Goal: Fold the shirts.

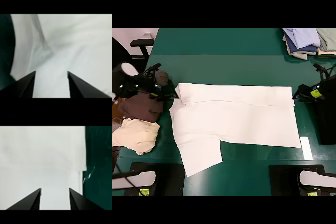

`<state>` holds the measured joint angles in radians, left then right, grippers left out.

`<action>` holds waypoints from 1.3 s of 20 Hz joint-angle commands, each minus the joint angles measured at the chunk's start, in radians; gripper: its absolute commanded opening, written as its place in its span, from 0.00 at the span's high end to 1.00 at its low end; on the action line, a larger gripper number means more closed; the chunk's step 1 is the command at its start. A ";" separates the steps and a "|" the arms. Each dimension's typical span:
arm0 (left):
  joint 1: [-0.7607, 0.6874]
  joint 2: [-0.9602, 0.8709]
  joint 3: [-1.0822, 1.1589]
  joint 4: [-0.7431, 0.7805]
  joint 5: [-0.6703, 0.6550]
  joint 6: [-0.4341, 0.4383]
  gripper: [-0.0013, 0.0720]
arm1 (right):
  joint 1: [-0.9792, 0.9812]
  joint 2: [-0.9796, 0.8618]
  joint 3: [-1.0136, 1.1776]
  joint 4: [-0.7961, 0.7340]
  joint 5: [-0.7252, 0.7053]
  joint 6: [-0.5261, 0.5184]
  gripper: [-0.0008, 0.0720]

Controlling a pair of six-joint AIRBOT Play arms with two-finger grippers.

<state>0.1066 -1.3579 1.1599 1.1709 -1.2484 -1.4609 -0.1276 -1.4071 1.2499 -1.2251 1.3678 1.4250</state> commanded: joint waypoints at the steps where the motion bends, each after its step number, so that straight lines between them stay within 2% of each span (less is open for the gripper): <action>1: 0.000 0.254 -0.222 0.107 -0.048 -0.037 0.32 | -0.025 0.141 -0.107 0.002 0.015 -0.013 0.43; 5: 0.000 0.570 -0.603 0.010 -0.063 -0.115 0.32 | -0.018 0.288 -0.209 0.003 -0.034 -0.028 0.43; 8: 0.000 0.685 -0.764 -0.069 -0.061 -0.138 0.33 | 0.003 0.330 -0.212 0.003 -0.044 -0.031 0.43; 20: 0.000 0.696 -0.905 -0.164 0.061 -0.140 0.32 | 0.020 0.337 -0.212 0.004 -0.049 -0.031 0.43; 23: 0.000 0.696 -0.937 -0.232 0.071 -0.126 0.33 | 0.020 0.337 -0.212 0.004 -0.048 -0.031 0.43; 24: 0.000 0.696 -0.939 -0.251 0.070 -0.113 0.56 | 0.020 0.337 -0.212 0.003 -0.048 -0.031 0.43; 25: 0.000 0.696 -0.939 -0.268 0.068 -0.085 0.92 | 0.020 0.337 -0.212 0.003 -0.040 -0.031 0.43; 26: 0.000 0.696 -0.938 -0.294 0.068 -0.065 0.95 | 0.013 0.337 -0.212 0.001 -0.020 -0.031 0.43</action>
<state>0.1062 -0.6632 0.2321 0.9539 -1.1828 -1.5742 -0.1089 -1.0710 1.0378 -1.2217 1.3212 1.3933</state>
